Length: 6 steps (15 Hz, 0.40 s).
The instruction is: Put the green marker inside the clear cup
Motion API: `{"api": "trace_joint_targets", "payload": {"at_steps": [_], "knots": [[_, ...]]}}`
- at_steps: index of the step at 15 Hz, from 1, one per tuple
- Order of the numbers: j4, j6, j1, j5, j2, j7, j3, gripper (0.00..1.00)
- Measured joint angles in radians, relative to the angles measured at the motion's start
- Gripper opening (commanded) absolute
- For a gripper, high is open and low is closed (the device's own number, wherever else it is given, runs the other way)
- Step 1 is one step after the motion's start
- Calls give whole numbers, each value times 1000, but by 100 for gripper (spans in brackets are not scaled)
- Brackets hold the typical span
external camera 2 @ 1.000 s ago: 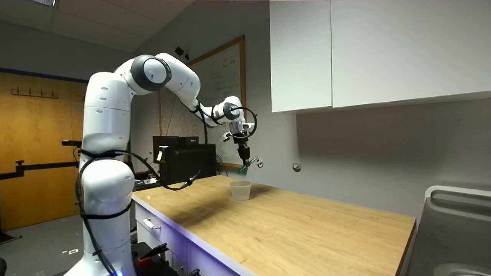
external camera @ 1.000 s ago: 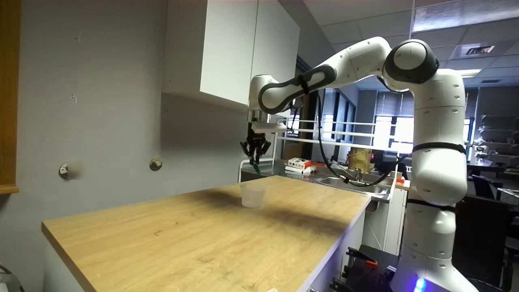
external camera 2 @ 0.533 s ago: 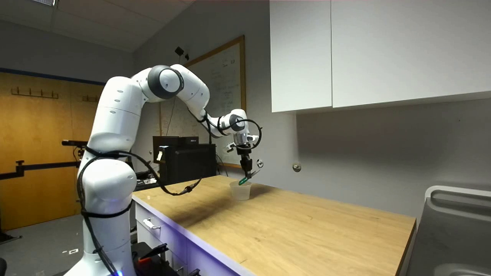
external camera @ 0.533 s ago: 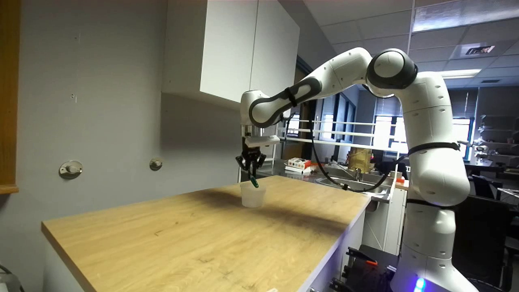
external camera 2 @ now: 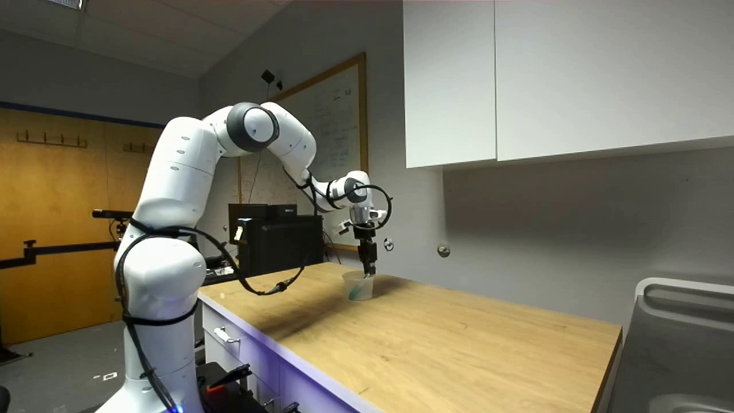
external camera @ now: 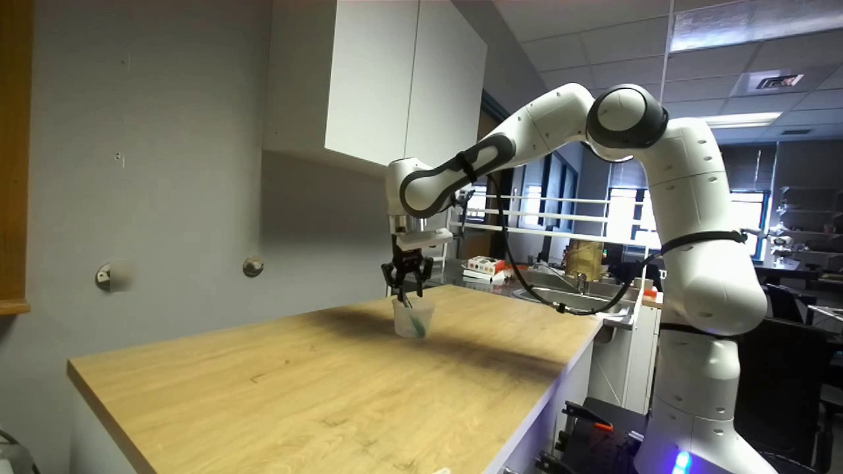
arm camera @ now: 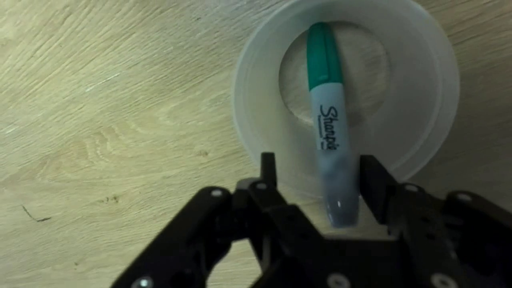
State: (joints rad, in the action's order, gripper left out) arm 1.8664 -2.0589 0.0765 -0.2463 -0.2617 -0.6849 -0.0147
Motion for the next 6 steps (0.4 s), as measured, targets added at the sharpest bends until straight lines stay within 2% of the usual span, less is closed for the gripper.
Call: {"api": "trace_joint_targets", "payload": {"at_steps": [1, 2, 6], "knots": [[-3, 6, 4, 0, 0, 0, 1, 96], [-5, 14, 8, 0, 0, 0, 1, 99], [-18, 75, 26, 11, 10, 33, -2, 100]]}}
